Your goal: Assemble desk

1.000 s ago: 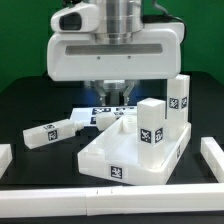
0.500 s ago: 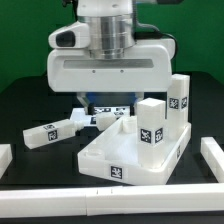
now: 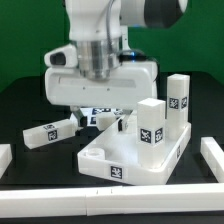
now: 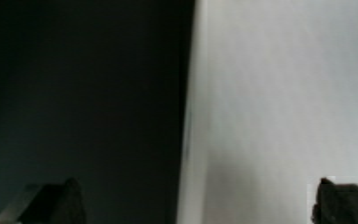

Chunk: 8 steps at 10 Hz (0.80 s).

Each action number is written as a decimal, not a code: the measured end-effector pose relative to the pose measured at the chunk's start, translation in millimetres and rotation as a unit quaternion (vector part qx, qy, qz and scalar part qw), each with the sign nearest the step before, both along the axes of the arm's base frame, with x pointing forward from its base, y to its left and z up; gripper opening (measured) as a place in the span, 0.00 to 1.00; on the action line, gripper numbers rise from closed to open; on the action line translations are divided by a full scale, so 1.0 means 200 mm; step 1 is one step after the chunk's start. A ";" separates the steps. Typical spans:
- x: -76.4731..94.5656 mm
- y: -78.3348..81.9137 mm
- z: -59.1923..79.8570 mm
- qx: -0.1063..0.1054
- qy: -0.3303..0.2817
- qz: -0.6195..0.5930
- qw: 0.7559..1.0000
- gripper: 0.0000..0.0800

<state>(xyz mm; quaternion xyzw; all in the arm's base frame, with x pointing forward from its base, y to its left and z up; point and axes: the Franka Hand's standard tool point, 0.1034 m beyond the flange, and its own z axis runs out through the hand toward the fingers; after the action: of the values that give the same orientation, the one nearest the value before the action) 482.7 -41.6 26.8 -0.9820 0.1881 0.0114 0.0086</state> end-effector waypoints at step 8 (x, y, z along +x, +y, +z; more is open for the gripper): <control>0.00 -0.01 -0.04 -0.001 0.006 -0.002 1.000 0.28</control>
Offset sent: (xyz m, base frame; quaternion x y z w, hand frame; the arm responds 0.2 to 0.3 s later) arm 0.0000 0.0000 0.0000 0.0000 0.0000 0.0000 1.0000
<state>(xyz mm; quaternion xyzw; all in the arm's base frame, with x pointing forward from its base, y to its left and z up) 482.7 -44.0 17.8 -0.9816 0.1902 0.0174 0.0063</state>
